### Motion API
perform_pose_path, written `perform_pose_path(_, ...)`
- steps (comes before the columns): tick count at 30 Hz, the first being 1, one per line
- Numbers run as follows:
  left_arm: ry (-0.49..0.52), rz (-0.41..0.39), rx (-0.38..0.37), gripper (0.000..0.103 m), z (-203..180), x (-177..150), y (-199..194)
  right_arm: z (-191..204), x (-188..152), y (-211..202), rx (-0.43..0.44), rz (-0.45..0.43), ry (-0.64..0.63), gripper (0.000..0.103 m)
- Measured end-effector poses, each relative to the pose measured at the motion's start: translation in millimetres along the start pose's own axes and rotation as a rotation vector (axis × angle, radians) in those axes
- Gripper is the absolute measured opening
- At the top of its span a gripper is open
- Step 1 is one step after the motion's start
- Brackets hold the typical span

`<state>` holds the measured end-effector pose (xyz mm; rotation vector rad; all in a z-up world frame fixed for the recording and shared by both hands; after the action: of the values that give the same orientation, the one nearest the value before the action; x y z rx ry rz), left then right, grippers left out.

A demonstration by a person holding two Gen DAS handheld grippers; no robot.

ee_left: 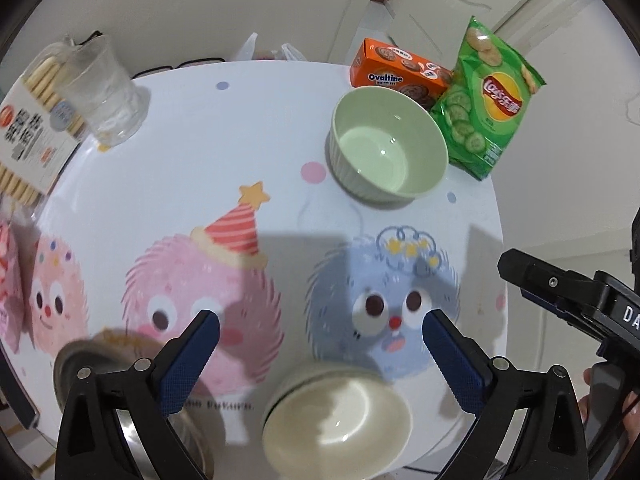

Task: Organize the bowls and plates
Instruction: 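Move both grippers to the green bowl by the chip bag, grasp its rim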

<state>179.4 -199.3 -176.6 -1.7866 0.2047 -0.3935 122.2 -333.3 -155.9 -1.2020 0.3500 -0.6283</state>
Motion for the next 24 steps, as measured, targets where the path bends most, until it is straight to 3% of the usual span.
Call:
perform_pose_path(8,-0.035,0.045,-0.005,0.103,-0.5,40.4,31.2,11.7,44.7,23.0,-0.003,0.003,-0.008,0.085)
perform_pose_path(21,-0.049,0.049,0.062,0.102,15.1,89.6,70.9,15.8,85.0,64.8,0.014,0.053,0.059,0.085)
perform_pose_path(24,-0.064,0.048,0.059,0.088,18.3,94.7,75.5,20.2,88.2,72.8,0.006,0.063,0.052,0.085)
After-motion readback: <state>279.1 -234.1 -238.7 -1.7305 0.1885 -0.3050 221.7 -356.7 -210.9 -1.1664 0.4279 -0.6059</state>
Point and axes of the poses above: each gripper's, at about its wrist camera, not at the fingertips, and y roughly the way its jaws point, z to its left, x to its top, the point moved 10 cm from there along y, roughly the way its jaws point, and after that the axes turned 8 degrees about y, right-handed, at the moved point
